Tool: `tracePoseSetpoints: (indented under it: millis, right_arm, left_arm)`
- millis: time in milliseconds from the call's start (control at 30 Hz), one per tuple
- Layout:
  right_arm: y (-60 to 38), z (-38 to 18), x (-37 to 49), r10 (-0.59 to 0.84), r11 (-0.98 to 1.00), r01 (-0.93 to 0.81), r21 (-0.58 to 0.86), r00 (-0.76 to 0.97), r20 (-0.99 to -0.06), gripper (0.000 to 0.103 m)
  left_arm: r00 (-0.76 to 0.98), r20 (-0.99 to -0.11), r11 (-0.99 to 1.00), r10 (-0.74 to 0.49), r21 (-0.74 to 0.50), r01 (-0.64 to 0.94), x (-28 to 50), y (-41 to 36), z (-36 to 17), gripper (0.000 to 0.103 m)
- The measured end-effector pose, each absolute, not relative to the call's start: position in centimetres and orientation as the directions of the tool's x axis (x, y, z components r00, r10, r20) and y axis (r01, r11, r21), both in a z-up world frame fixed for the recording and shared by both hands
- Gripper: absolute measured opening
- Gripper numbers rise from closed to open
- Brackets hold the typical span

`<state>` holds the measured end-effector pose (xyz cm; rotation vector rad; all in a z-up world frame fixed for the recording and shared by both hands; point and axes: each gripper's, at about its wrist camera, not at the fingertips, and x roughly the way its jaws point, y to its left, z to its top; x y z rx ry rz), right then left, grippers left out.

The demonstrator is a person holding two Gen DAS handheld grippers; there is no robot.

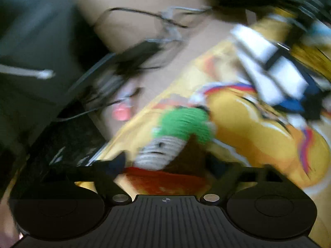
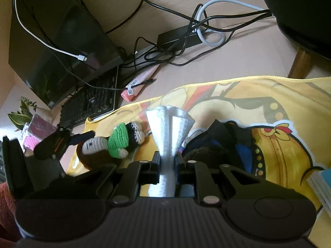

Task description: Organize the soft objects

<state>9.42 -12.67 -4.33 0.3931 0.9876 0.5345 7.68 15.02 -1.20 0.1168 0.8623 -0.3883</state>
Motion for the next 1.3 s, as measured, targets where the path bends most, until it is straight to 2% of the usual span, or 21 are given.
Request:
tracePoseSetpoints:
  millis: [233, 433, 467, 567, 600, 700, 867, 1100, 1200, 1300]
  right_arm:
    - [-13.8, -3.6, 9.5, 0.578, 0.807, -0.215, 0.55, 0.483, -0.658, 0.016]
    - [-13.0, -0.9, 9.3, 0.644, 0.756, -0.289, 0.587, 0.487, -0.59, 0.016]
    - [-12.4, -0.6, 9.1, 0.669, 0.737, -0.316, 0.597, 0.469, -0.577, 0.016]
    - [-10.3, -0.9, 8.8, 0.773, 0.633, -0.369, 0.68, 0.349, -0.53, 0.016]
    - [-9.5, -1.4, 8.8, 0.798, 0.602, -0.374, 0.705, 0.304, -0.52, 0.016]
    - [-7.3, -2.6, 8.8, 0.774, 0.629, -0.413, 0.658, 0.254, -0.58, 0.015]
    - [-7.1, -2.7, 9.5, 0.636, 0.763, -0.435, 0.477, 0.374, -0.675, 0.015]
    - [-9.0, -3.5, 9.4, 0.488, 0.859, -0.407, 0.311, 0.468, -0.737, 0.014]
    - [-9.7, -3.9, 8.7, 0.515, 0.847, -0.396, 0.355, 0.44, -0.736, 0.014]
    - [-9.6, -3.9, 7.8, 0.55, 0.823, -0.412, 0.392, 0.406, -0.73, 0.014]
  left_arm:
    - [0.566, -0.75, 0.937, -0.343, -0.23, 0.263, 8.5, 16.1, -1.4, 0.074]
    - [0.528, -0.79, 0.949, -0.312, -0.233, 0.213, 7.3, 14.0, -2.7, 0.077]
    - [0.522, -0.796, 0.951, -0.307, -0.233, 0.205, 7.0, 13.7, -2.9, 0.082]
    - [0.501, -0.814, 0.956, -0.292, -0.232, 0.179, 6.4, 12.7, -3.5, 0.087]
    - [0.494, -0.82, 0.958, -0.287, -0.232, 0.171, 6.2, 12.3, -3.7, 0.093]
    - [0.474, -0.837, 0.961, -0.275, -0.232, 0.147, 5.5, 11.5, -4.2, 0.094]
    - [0.469, -0.841, 0.963, -0.269, -0.239, 0.124, 5.1, 12.2, -3.7, 0.095]
    - [0.475, -0.841, 0.966, -0.258, -0.217, 0.141, 5.6, 11.8, -3.6, 0.097]
    - [0.48, -0.833, 0.961, -0.275, -0.245, 0.124, 5.9, 12.3, -3.5, 0.097]
    - [0.514, -0.802, 0.943, -0.303, -0.328, 0.044, 6.6, 14.4, -2.7, 0.097]
